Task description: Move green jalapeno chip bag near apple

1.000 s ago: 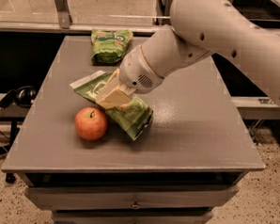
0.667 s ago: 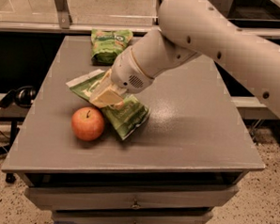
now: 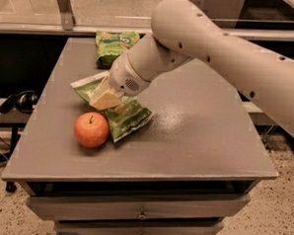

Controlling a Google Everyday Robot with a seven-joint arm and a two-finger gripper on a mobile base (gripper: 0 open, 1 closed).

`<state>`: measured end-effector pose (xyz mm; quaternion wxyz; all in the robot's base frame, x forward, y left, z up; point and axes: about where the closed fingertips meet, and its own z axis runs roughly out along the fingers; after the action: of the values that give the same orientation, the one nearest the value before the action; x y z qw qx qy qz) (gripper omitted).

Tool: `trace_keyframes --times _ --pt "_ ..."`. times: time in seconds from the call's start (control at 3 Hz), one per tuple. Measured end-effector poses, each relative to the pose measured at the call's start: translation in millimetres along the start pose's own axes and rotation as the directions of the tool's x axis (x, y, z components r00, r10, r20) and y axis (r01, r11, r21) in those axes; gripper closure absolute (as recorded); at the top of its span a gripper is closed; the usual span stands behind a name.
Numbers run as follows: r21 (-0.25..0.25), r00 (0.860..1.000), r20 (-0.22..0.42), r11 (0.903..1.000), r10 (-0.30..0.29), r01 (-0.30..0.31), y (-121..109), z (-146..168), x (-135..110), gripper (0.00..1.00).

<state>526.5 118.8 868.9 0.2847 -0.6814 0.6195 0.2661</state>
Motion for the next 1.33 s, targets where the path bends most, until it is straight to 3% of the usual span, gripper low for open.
trace_keyframes --times 0.67,1.0,1.33 --pt "0.015 0.998 -0.042 0.9991 0.04 -0.04 -21 13 0 0.13" --pt "0.018 0.989 -0.095 0.9933 0.115 -0.114 -31 22 4 0.0" --pt "0.027 0.967 -0.145 0.9781 0.208 -0.206 -40 32 9 0.0"
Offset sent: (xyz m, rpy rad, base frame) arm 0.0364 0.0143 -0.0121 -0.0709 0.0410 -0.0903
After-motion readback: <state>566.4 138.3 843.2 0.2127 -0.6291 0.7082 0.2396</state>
